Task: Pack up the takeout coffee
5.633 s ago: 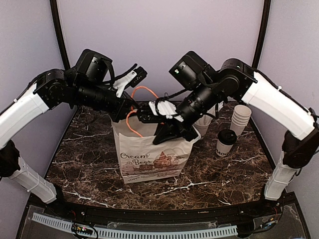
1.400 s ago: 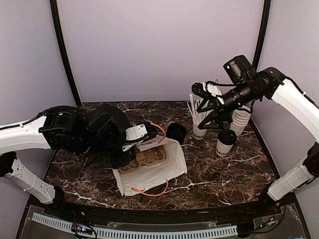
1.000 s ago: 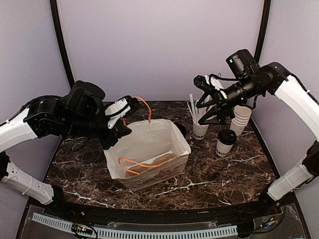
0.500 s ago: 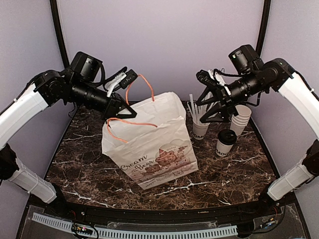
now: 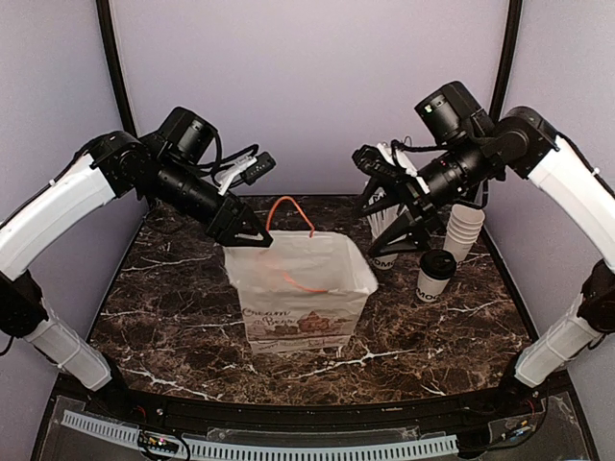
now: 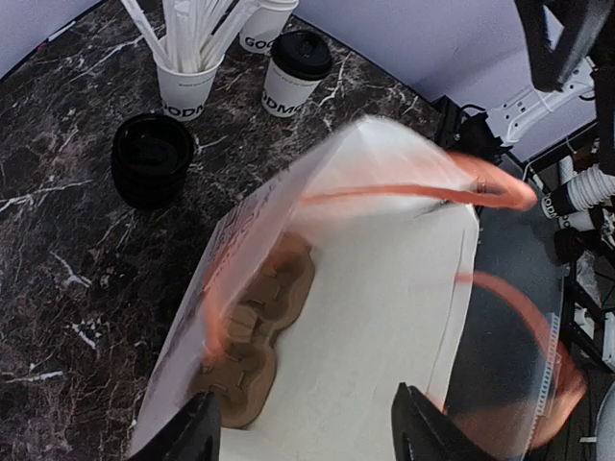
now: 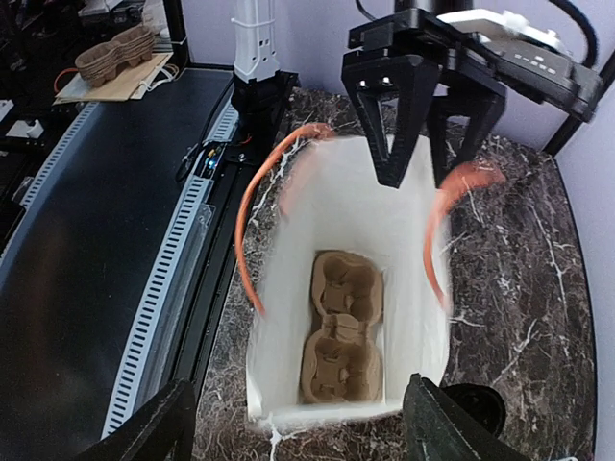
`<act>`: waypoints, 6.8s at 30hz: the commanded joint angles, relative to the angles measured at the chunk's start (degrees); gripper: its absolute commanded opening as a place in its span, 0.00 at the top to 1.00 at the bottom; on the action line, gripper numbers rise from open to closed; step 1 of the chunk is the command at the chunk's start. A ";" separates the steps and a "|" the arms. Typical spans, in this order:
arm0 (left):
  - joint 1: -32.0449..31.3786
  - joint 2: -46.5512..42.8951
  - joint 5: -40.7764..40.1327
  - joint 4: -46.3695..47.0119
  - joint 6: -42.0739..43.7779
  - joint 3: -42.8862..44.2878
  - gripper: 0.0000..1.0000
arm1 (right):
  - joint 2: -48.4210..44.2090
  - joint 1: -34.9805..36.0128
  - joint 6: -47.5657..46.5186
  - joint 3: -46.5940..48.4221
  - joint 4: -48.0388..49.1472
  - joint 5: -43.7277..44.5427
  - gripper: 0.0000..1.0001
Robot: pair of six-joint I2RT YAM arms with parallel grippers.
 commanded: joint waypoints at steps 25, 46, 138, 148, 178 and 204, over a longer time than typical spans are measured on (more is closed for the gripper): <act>1.82 0.99 -20.50 30.56 -0.41 -4.07 0.19 | 10.27 9.20 4.32 10.96 6.74 10.52 0.30; 5.43 6.45 -6.95 33.14 -1.83 0.15 0.97 | 18.50 9.35 6.93 17.35 5.70 13.19 1.00; 5.44 -5.05 -19.50 21.74 5.17 6.31 0.19 | 19.16 9.84 5.66 31.53 9.88 10.58 0.10; 5.67 -18.39 -33.52 32.78 8.61 -22.91 0.08 | 0.05 -12.01 5.63 0.79 13.94 14.44 0.10; 22.92 -24.92 -20.82 52.69 2.73 -47.48 0.08 | 6.75 -32.52 -13.43 -21.33 -0.26 32.54 0.05; 22.92 -24.87 -19.11 52.87 3.18 -47.93 0.10 | 13.33 -32.52 -12.28 -21.16 1.09 31.33 0.09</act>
